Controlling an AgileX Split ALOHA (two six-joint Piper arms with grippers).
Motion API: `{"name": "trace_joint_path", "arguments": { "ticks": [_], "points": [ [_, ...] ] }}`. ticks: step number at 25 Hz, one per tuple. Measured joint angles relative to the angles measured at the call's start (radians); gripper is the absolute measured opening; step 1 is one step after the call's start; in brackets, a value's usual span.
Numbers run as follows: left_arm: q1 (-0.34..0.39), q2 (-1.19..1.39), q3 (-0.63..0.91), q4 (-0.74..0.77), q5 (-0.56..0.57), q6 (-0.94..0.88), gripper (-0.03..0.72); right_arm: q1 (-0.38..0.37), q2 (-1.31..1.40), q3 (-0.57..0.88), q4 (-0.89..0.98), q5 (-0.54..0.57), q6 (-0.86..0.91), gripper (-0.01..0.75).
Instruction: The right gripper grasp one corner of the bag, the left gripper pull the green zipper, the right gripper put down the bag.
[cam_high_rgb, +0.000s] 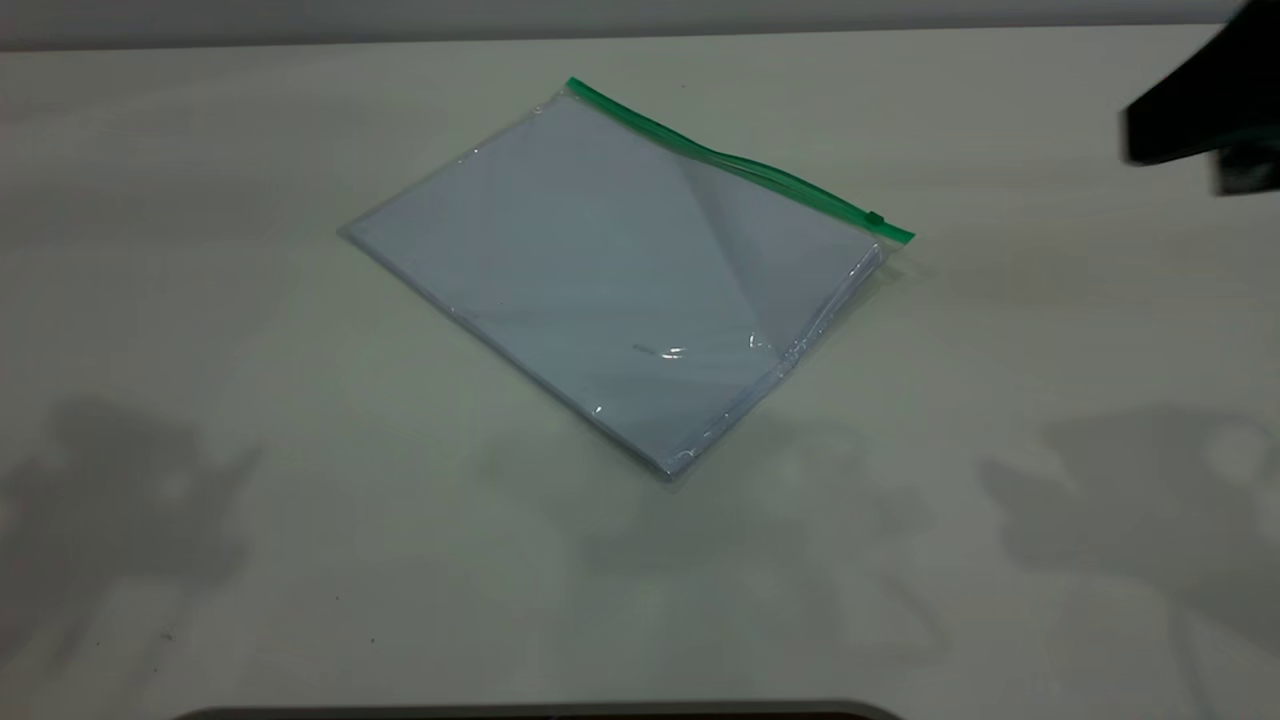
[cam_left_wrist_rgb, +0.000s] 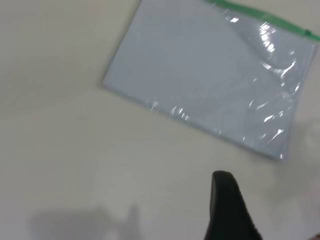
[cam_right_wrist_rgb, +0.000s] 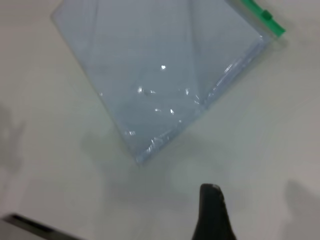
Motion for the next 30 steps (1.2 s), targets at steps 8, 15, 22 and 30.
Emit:
{"name": "trace_joint_path", "arguments": {
  "ticks": [8, 15, 22, 30],
  "points": [
    [0.000, 0.206, -0.050, -0.226, -0.051, 0.227, 0.500, 0.000, 0.443, -0.196, 0.338, 0.140, -0.362, 0.579],
    [0.000, 0.270, -0.085, -0.266, -0.061, 0.263, 0.500, 0.000, 0.745, -0.425, 0.348, 0.180, -0.368, 0.579],
    [0.000, 0.283, -0.085, -0.266, -0.064, 0.264, 0.500, 0.000, 0.955, -0.600, 0.354, 0.256, -0.371, 0.579],
    [0.000, 0.284, -0.085, -0.266, -0.079, 0.267, 0.500, 0.000, 1.071, -0.720, 0.355, 0.306, -0.366, 0.578]
  ]
}}
